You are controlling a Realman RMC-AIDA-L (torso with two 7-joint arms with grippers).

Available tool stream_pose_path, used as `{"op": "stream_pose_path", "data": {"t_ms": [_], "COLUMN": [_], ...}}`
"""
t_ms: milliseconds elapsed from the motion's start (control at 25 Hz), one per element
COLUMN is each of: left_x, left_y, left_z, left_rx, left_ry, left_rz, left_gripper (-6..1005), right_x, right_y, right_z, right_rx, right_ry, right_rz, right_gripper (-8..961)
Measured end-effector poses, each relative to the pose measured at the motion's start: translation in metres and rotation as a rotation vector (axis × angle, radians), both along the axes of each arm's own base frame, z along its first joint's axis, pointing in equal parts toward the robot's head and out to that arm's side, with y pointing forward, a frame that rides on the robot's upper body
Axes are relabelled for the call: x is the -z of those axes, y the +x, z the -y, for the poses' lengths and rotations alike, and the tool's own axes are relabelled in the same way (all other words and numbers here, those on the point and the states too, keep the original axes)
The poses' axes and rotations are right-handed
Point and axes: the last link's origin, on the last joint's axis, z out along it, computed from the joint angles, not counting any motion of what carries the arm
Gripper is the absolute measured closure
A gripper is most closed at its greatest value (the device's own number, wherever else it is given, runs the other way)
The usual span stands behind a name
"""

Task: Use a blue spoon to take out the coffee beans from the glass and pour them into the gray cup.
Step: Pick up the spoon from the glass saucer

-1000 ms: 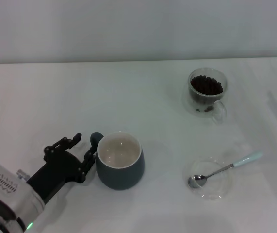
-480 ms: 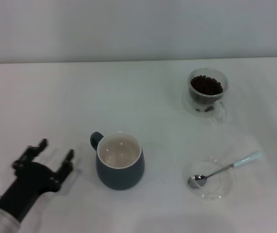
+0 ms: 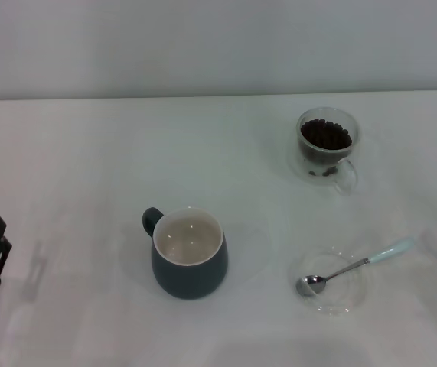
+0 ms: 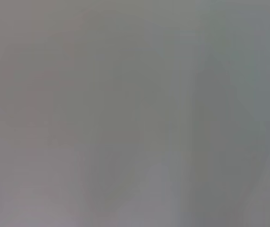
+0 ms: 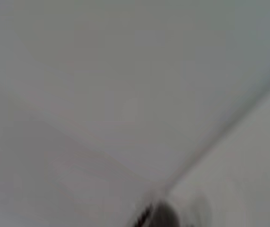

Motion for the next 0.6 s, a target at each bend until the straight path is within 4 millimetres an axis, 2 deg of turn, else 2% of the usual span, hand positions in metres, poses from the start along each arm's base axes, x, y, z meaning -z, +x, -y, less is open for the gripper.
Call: {"op": "stream_pose_path", "data": {"t_ms": [120, 240, 600], "left_x": [-0.003, -0.005, -0.007], "left_y": [0.002, 0.004, 0.006], "left_z": [-0.007, -0.014, -0.020], "left_rx": [0.016, 0.033, 0.054], "left_ry": [0.008, 0.008, 0.011], "left_rz": [-0.005, -0.019, -0.034], "left_gripper": [298, 298, 298], "right_x": [0.024, 0.032, 0.045], "right_y": [-0.004, -0.007, -0.013], "right_z": [0.017, 0.022, 0.012], "right_rx": [0.032, 0.032, 0.017], "right_ry": [-0.041, -0.057, -0.073], "right_rz": [-0.045, -0.053, -0.014], "right_gripper": [295, 297, 302]}}
